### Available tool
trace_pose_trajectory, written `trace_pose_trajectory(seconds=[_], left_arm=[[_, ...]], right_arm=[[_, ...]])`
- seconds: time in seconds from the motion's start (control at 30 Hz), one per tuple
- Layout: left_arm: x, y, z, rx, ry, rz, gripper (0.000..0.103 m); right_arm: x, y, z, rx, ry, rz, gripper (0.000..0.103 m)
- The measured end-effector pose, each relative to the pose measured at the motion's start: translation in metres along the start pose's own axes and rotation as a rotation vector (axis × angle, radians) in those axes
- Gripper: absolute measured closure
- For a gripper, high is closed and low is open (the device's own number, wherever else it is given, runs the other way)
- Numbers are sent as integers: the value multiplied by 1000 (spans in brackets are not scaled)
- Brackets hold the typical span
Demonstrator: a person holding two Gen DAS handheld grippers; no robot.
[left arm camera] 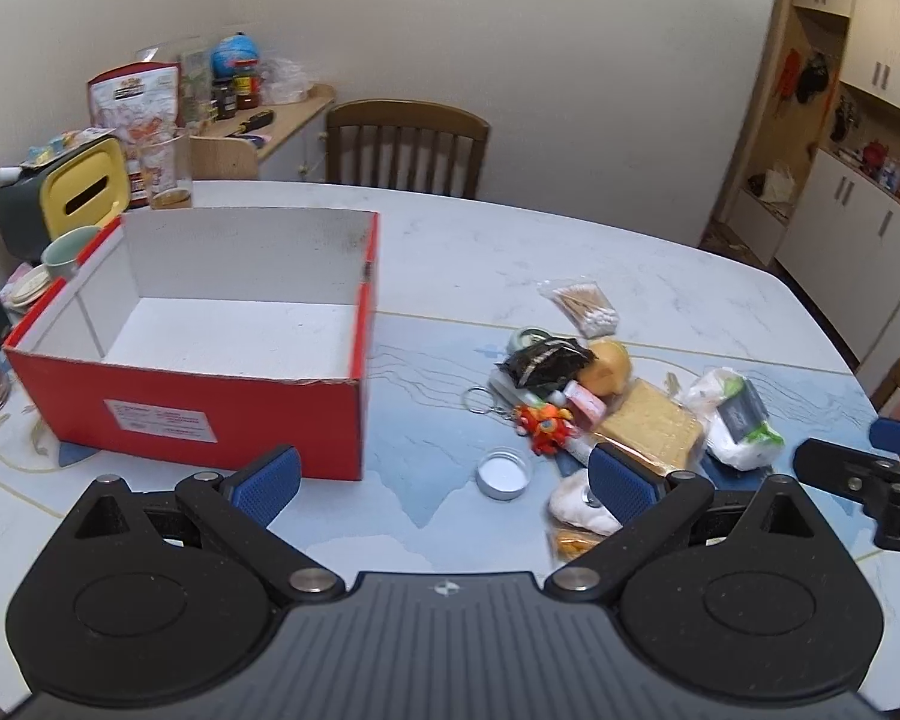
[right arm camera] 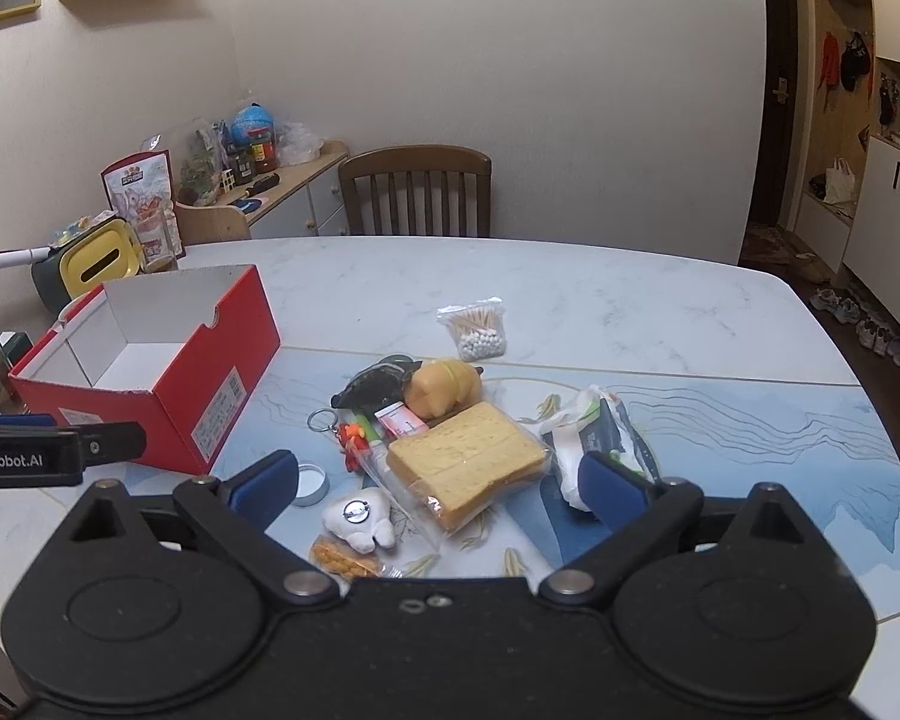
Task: Organize objects
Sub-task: 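Move the right gripper toward the bagged toothbrush pack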
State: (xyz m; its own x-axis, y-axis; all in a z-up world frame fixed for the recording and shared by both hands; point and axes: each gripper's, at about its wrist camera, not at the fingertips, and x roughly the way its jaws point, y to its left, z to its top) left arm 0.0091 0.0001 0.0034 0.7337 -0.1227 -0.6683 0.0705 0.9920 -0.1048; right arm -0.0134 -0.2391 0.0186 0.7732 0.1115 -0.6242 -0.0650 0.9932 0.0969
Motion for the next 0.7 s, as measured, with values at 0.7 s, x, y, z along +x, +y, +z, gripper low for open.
trace_pose_trajectory(seconds=[0.7], left_arm=[[3,-19,-1,53,4,-82,0]], right_arm=[[5,10,0,-53,3,40,4]])
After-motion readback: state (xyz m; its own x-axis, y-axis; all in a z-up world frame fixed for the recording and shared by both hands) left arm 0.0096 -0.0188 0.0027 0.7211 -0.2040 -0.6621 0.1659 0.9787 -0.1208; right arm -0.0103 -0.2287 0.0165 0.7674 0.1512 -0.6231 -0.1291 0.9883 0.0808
